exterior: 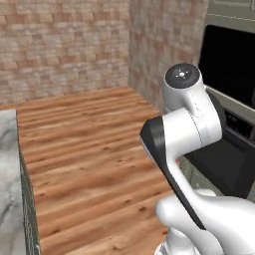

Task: There is a bowl on the dining counter. Grab a lemon wedge from the fridge and place it in the bowl. Then get the liquor bottle and glass cup from the cabinet and place them next to the bowl.

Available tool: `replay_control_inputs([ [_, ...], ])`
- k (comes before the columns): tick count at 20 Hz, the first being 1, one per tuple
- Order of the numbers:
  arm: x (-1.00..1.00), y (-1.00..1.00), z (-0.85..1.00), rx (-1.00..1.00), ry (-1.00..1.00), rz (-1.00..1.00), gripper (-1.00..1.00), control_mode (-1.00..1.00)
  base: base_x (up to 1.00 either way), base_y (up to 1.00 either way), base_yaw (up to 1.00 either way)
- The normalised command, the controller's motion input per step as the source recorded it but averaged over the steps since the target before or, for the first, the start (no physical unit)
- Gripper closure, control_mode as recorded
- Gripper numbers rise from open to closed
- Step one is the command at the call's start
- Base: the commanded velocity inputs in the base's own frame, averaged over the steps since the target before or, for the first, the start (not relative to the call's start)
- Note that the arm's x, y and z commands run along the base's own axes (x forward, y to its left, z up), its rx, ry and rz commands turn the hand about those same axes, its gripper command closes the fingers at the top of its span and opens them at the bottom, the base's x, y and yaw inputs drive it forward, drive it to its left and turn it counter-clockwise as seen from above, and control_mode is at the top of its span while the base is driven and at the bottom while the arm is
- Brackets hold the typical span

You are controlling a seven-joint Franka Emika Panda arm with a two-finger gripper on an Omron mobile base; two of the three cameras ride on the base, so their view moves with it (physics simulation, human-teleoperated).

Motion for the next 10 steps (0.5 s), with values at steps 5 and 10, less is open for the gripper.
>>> replay_control_inputs([
  [5, 0.00, 0.00, 0.00, 0.00, 0.00, 0.00, 1.00, 1.00, 1.00, 0.00, 0.06],
  [10, 0.00, 0.00, 0.00, 0.00, 0.00, 0.00, 1.00, 1.00, 1.00, 0.00, 0.07],
])
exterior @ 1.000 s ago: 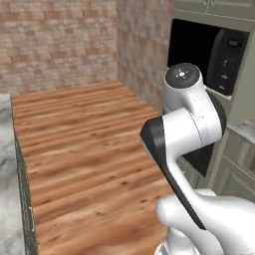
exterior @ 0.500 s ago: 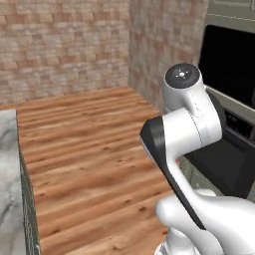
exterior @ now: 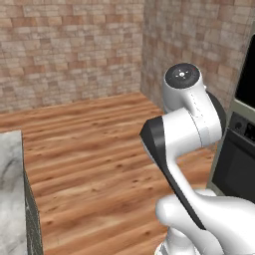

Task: There is a bowl on the dining counter. Grab a lemon wedge from the fridge and place it in the bowl. Then get the liquor bottle and glass cup from the cabinet and place them next to the bowl.

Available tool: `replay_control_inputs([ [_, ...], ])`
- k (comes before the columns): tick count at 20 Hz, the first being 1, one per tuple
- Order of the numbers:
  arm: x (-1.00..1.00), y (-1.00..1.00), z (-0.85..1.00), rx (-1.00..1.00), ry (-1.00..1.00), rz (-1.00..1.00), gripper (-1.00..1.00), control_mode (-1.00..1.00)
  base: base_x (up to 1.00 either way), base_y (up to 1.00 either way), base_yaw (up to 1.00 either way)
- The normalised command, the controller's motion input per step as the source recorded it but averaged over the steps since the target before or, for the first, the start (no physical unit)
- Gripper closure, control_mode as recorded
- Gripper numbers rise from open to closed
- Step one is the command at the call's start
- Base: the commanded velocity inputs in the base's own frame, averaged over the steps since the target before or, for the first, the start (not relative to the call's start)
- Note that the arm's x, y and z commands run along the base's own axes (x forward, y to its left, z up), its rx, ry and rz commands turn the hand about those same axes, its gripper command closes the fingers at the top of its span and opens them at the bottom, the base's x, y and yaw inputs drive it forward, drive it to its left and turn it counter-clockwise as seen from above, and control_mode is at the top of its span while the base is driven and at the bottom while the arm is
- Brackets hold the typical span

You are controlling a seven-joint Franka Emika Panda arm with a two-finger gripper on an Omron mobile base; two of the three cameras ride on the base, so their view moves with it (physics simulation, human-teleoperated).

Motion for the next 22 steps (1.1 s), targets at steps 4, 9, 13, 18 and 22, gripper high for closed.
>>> replay_control_inputs([
  [4, 0.00, 0.00, 0.00, 0.00, 0.00, 0.00, 1.00, 1.00, 1.00, 0.00, 0.07],
  [9, 0.00, 0.00, 0.00, 0.00, 0.00, 0.00, 1.00, 1.00, 1.00, 0.00, 0.07],
  [13, 0.00, 0.00, 0.00, 0.00, 0.00, 0.00, 1.00, 1.00, 1.00, 0.00, 0.08],
  [18, 0.00, 0.00, 0.00, 0.00, 0.00, 0.00, 1.00, 1.00, 1.00, 0.00, 0.10],
  [22, 0.00, 0.00, 0.00, 0.00, 0.00, 0.00, 1.00, 1.00, 1.00, 0.00, 0.15],
])
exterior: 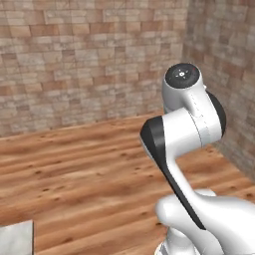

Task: There is a bowl on the dining counter. Grab a lemon wedge from the fridge and place it in the bowl. Then get the liquor bottle and glass cup from the cabinet and place them next to the bowl.

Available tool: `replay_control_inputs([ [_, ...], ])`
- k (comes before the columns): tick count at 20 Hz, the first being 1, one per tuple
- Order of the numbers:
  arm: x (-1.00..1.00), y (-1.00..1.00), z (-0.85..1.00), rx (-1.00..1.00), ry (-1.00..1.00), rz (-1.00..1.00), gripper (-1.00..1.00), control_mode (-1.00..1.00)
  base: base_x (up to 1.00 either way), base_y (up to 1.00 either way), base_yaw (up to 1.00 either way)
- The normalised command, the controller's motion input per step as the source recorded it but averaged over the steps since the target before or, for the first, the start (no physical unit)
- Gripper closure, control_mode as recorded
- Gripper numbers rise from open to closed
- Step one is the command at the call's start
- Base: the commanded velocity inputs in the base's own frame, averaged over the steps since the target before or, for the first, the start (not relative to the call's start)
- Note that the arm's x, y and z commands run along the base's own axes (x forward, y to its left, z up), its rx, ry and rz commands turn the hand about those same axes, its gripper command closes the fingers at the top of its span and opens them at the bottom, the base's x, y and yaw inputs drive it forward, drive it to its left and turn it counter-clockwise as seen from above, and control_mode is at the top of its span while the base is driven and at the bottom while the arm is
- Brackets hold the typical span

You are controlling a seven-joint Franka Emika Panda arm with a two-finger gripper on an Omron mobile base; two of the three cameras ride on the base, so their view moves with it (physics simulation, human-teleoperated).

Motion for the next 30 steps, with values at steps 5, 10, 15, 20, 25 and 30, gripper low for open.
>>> replay_control_inputs([
  [5, 0.00, 0.00, 0.00, 0.00, 0.00, 0.00, 1.00, 1.00, 1.00, 0.00, 0.21],
  [10, 0.00, 0.00, 0.00, 0.00, 0.00, 0.00, 1.00, 1.00, 1.00, 0.00, 0.29],
  [15, 0.00, 0.00, 0.00, 0.00, 0.00, 0.00, 1.00, 1.00, 1.00, 0.00, 0.38],
  [20, 0.00, 0.00, 0.00, 0.00, 0.00, 0.00, 1.00, 1.00, 1.00, 0.00, 0.47],
  [25, 0.00, 0.00, 0.00, 0.00, 0.00, 0.00, 1.00, 1.00, 1.00, 0.00, 0.50],
  [30, 0.00, 0.00, 0.00, 0.00, 0.00, 0.00, 1.00, 1.00, 1.00, 0.00, 0.47],
])
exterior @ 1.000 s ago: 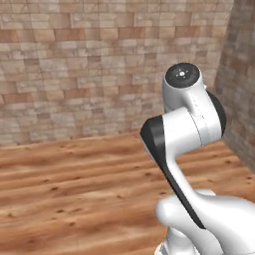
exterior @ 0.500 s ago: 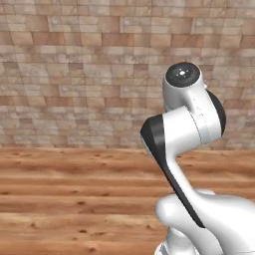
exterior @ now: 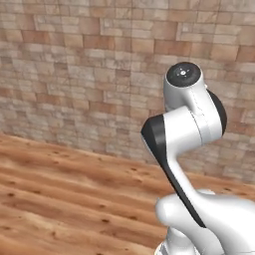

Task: There is a bowl on the dining counter. Grab a lemon wedge from the fridge and place it in the bowl. Then get the liquor bottle and glass cup from the cabinet and place them next to the bowl.

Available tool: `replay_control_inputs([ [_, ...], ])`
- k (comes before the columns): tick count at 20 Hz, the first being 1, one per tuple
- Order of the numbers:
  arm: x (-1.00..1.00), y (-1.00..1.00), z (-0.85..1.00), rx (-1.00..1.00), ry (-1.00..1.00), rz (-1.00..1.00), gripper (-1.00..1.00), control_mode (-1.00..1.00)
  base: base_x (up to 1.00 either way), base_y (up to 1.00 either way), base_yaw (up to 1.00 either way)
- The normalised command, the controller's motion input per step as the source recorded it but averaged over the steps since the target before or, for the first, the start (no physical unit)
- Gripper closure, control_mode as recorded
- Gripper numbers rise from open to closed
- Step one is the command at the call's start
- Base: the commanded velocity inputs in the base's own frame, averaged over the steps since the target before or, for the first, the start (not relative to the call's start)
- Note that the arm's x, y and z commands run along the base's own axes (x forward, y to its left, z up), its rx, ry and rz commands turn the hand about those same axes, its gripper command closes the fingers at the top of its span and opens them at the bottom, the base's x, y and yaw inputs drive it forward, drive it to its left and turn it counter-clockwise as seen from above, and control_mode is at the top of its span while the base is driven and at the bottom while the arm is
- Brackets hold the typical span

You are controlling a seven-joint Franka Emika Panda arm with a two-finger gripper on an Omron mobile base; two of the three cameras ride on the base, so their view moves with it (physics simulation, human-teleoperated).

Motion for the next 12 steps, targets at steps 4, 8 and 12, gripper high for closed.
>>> replay_control_inputs([
  [4, 0.00, 0.00, 0.00, 0.00, 0.00, 0.00, 1.00, 1.00, 1.00, 0.00, 0.45],
  [8, 0.00, 0.00, 0.00, 0.00, 0.00, 0.00, 1.00, 1.00, 1.00, 0.00, 0.43],
  [12, 0.00, 0.00, 0.00, 0.00, 0.00, 0.00, 1.00, 1.00, 1.00, 0.00, 0.41],
])
